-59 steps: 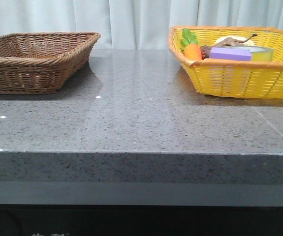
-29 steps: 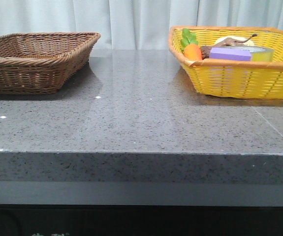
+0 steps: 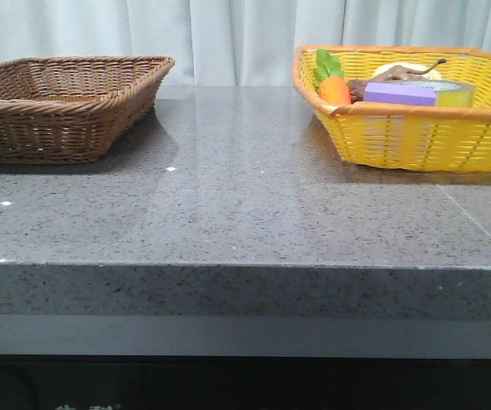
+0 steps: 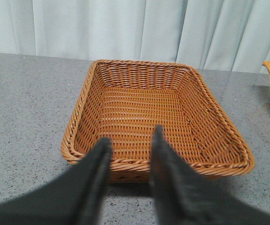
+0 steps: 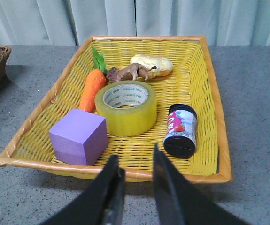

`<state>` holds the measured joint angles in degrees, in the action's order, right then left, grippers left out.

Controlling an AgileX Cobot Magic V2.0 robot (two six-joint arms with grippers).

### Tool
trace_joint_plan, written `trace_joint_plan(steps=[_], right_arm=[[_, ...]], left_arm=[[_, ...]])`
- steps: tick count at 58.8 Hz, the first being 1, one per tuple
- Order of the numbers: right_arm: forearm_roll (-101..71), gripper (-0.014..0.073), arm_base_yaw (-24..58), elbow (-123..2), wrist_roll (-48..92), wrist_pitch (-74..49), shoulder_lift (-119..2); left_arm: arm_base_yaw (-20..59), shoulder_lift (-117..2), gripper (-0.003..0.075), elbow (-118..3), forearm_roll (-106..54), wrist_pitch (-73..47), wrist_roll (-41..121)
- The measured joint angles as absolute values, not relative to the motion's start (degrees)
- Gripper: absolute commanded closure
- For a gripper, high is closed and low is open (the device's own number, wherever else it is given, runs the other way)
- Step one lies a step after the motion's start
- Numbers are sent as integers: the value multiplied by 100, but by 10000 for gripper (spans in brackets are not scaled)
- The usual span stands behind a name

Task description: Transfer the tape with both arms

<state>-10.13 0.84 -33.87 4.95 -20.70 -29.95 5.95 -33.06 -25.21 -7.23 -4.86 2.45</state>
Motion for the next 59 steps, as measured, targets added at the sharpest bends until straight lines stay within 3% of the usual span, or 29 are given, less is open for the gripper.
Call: trace_joint_plan(steps=[6,24,39,59], right_arm=[[-1013,92,84,-3387,495,-2070,-2995],[-1069,87,84,-3592,495,-1397,-3467],[-1202,87,84,-5055,495,-1842,-5422],[-1129,87,84,-7783,407,-3486,-8060]], left_arm=[[595,-3306,114,-2521,-723,-486,245],[595,-3306,121,-2521,-723,-486,245],[595,-3306,121,-2521,-723,-483,245],[595,-3306,121,-2521,-723,-483,241]])
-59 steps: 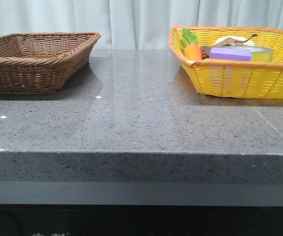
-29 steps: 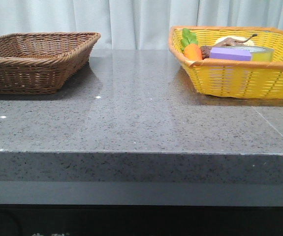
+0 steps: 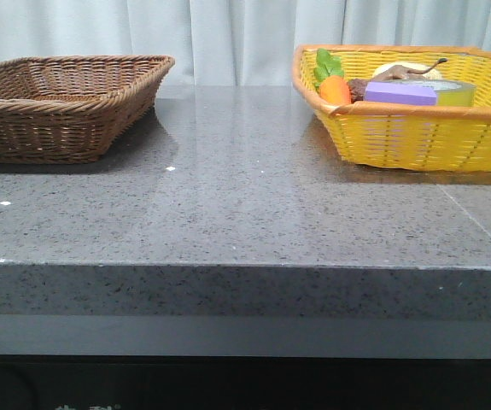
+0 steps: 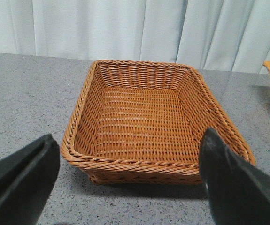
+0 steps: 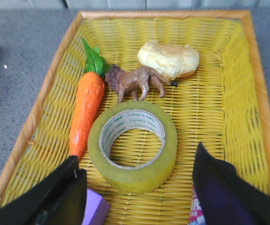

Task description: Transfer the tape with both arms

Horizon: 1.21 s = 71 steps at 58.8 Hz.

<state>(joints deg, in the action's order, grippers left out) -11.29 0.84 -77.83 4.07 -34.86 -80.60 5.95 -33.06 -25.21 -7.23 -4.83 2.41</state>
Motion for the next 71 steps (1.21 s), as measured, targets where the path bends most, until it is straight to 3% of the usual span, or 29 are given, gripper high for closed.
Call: trace_joint_plan(steps=[17,41,60,71], right_arm=[[-235,87,84,-9640,-314,-4657,-9861],[-223,98,84,-10236,-339,-4760,-11224],[-234,459,84,-10249,-354,-4840,-11367],[-234,529,84,-10249,-356,-4894,-11367]], left_arm=[[595,-3306,120,-2521,-723,-483,241],[595,-3306,120,-2521,-723,-483,241],[595,-3306,120,-2521,-723,-483,241],[595,-3306,120,-2521,-723,-483,241]])
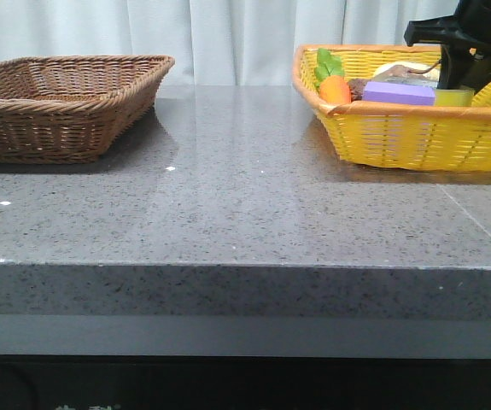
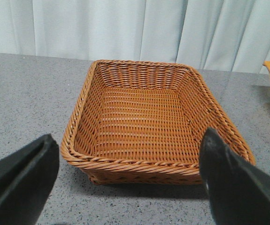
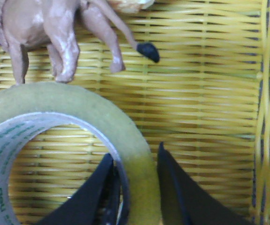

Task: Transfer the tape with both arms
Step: 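Lower the right gripper into the yellow basket onto the tape roll, then grasp the tape roll rim with the right gripper and lift it, then carry the tape roll toward the table center and lower it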

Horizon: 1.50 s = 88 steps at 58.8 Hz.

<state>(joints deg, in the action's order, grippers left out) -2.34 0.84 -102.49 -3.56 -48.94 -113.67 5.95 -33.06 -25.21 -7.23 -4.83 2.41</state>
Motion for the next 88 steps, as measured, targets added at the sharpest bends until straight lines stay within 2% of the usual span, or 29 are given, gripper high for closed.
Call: trace_joint_plan(steps=[16,44,59,76,88], right_arm=[[-222,530,84,-10238,-356,-5080,-11098],[-211,530,255,-10238,-284,-5121,-9513],[-878,530,1223,-10084,262,-5039,-9080],[-1288,530,2987,-8877,745,-4544,-9036],[-1315,530,3423,-8227,793,-4206,-9302]], left_arm=[[595,-3306,120,-2521,-723,-483,241],[595,-3306,120,-2521,-723,-483,241],[595,-3306,120,-2521,-723,-483,241],[595,-3306,120,-2521,-723,-474,241],[595,-3306,120,-2521,-723,-474,241]])
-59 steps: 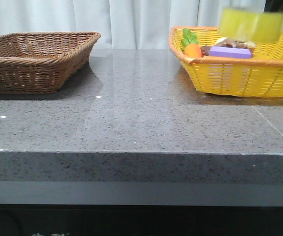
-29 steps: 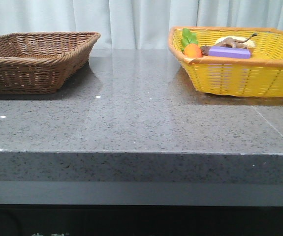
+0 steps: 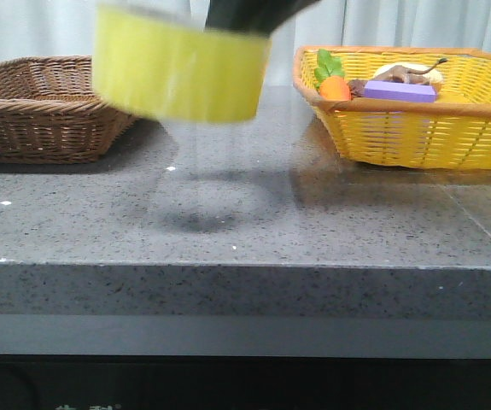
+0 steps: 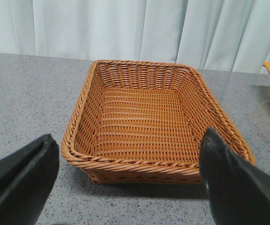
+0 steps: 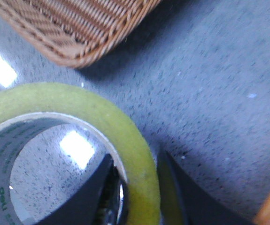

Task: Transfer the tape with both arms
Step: 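Carry the tape roll toward the table center and lower it, then open the right gripper and lift it away from the tape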

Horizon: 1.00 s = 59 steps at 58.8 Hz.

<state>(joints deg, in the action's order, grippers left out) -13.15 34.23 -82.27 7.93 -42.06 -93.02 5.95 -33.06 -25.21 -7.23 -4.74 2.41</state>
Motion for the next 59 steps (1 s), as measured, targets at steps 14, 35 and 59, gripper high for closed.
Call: trace_joint_plan(steps=[14,35,59], right_arm=[[-1262,519,3438,-8055,808,-4042,-9726],[-1201,300,3438,-8055,808,-4015,-9844],[-1211,414,3438,-8187,808,-3953,-9525]], left_arm=[[595,-3306,120,-2521,-723,-474,241],[595,-3306,120,-2521,-723,-474,241],[595,-3306,120,-2521,-723,-474,241]])
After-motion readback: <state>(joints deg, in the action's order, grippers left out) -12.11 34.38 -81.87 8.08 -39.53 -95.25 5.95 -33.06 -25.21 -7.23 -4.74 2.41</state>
